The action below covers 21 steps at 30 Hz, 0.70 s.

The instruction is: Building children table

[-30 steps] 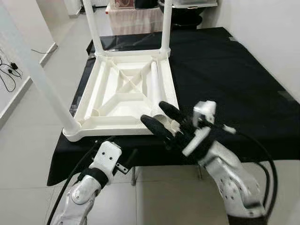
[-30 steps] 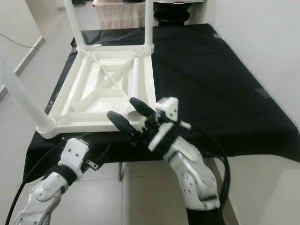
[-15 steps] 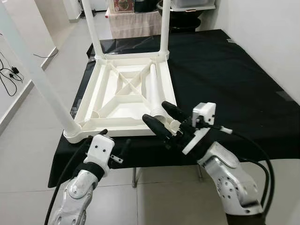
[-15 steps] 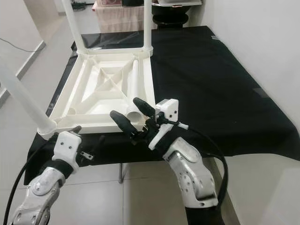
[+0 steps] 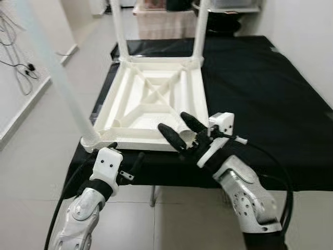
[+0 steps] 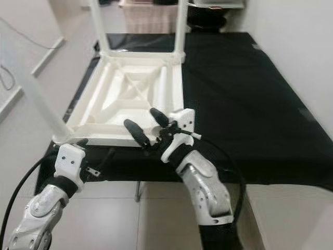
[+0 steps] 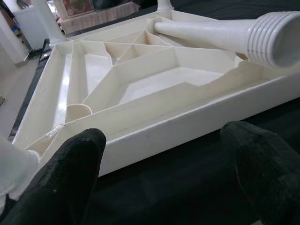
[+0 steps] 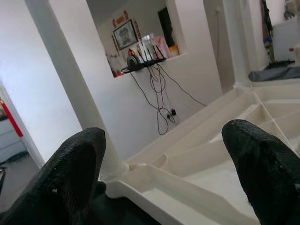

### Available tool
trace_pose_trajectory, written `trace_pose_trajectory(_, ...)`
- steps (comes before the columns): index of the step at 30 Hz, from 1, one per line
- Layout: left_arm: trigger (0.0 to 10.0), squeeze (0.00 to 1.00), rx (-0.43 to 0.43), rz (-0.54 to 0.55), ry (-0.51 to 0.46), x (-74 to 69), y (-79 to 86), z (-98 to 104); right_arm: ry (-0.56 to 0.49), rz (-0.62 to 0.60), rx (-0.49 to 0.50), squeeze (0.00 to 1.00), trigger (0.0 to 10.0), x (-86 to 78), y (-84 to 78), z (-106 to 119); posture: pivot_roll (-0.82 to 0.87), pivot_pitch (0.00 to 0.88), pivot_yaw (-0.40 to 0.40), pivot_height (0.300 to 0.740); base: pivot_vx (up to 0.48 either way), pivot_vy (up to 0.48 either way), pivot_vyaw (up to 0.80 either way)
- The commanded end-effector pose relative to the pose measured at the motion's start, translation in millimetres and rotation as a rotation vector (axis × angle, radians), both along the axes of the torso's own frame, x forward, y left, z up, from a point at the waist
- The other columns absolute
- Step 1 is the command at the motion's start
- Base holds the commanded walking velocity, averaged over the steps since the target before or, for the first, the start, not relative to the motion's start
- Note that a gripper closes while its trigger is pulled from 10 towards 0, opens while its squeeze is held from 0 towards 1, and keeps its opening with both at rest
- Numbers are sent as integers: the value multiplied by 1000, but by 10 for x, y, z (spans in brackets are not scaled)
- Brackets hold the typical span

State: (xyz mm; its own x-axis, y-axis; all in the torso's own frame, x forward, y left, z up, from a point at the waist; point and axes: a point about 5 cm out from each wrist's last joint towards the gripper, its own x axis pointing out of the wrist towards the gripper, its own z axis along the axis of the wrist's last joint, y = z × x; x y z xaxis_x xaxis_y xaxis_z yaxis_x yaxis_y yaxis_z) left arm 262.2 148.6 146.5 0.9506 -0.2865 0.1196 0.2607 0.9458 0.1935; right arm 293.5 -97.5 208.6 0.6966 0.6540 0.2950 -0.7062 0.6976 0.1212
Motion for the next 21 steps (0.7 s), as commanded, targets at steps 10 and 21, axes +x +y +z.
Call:
trace_pose_trajectory(10,10000,0,14,-29,36,-56,-26,-56,-12,3,-31,0,10000,29,-49,-16,-32,143,27,740,0,0,80)
trace_pose_trajectory(21,10000,0,15,-46,47,-68,-69,-92,-46,-32,-103,0,10000,63,-107,-15,-43,138,14,740,0,0,110)
